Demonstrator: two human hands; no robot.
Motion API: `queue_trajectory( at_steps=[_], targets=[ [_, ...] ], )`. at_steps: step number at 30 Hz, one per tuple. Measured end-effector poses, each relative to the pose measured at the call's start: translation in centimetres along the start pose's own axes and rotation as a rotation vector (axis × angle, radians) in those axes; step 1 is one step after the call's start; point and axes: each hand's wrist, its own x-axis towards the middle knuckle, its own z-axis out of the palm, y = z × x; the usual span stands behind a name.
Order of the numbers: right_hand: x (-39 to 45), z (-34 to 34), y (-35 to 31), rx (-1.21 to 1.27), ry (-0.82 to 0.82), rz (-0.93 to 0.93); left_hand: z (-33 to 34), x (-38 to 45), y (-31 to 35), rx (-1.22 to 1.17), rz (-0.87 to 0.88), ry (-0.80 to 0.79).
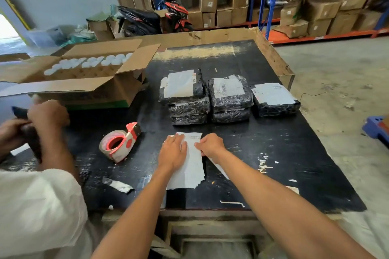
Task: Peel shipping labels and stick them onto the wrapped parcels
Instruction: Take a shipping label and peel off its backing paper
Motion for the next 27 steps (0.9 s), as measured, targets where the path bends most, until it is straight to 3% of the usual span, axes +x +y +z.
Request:
queue_trajectory(
  at_steps=[4, 13, 16, 18, 21, 24, 27],
  targets=[
    [0.1, -0.5, -0.4, -0.032, 0.036, 0.039, 0.3, 0.4, -0.8, -0.059, -0.015, -0.002],
    [0.7, -4.4, -1.4, -0.013, 0.032, 0.0, 0.0, 0.1, -0.1, 0.049, -0.008, 0.006],
    [0.9, -5.9, -0.1, 0.149, 0.062, -0.042, -0.6, 0.2, 0.7, 0.138, -0.055, -0.036],
    [1.0, -7.2, 0.7, 0.278, 0.044, -0.067, -1.2, 0.2, 2.0, 0.154, -0.075, 0.034],
    [0.7, -9.7, 1.2, 0.431, -0.049, -0.095, -2.1, 0.7, 4.9, -0.149, -0.052, 0.186],
    [0.3, -12.1, 1.9, 0.479, -0.14, -0.12, -2.4, 1.5, 8.2, -0.728, -0.147, -0.007],
    [-0.2, -13.7, 2.5, 0.491, -0.156, -0.137, -1.6, 2.2, 10.8, -0.988, -0.185, -0.11]
  ],
)
